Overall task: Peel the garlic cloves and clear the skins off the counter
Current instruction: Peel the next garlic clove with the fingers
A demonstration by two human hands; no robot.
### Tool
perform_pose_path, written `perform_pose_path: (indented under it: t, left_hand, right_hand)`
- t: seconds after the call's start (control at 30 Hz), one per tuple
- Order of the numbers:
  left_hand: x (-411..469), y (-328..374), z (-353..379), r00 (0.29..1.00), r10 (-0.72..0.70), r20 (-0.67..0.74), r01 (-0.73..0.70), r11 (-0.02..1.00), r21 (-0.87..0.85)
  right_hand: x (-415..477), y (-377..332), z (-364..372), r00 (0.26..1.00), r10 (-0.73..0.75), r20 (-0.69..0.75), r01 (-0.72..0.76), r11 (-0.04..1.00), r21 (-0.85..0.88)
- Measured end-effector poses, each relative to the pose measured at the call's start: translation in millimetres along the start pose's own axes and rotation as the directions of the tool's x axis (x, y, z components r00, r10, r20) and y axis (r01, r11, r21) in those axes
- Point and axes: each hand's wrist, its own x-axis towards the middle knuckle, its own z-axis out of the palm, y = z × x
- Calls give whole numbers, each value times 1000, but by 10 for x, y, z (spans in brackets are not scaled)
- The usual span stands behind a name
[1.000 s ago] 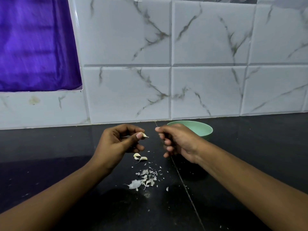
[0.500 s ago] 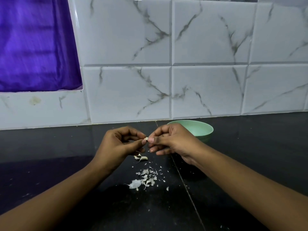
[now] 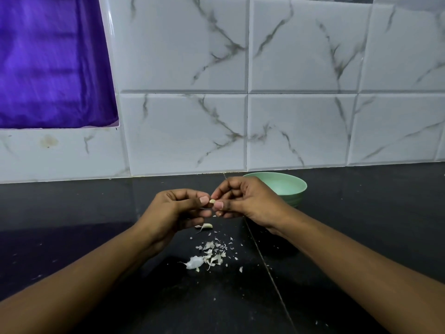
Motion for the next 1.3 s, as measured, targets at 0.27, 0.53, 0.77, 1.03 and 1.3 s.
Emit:
perform_pose_path:
  t: [0.27,0.53,0.77,1.03,1.3]
  left_hand:
    - [-34,57,-17,979,204,15,-204,963,177]
    - [-50,42,-24,941,339,-2,-321,895,309]
    - [-47,22,-53,895,446,20,-403,787,466]
    - [-79,19,-32,836,548,2,-439,668,600]
    - [-20,20,-59,892,451,20,-345,655,672]
  right_hand:
    - [-8,-22,15,998,-45,-49,47,998,36]
    - [0,-19,36,990,-106,-96,102,994,-48]
    - [-28,-29,62,973,-180,-143,160,977,-143]
    - [-46,8,91,911,-382,-152,304,875,-377]
    - [3,16,25,978,-159,-136,126,966,-227]
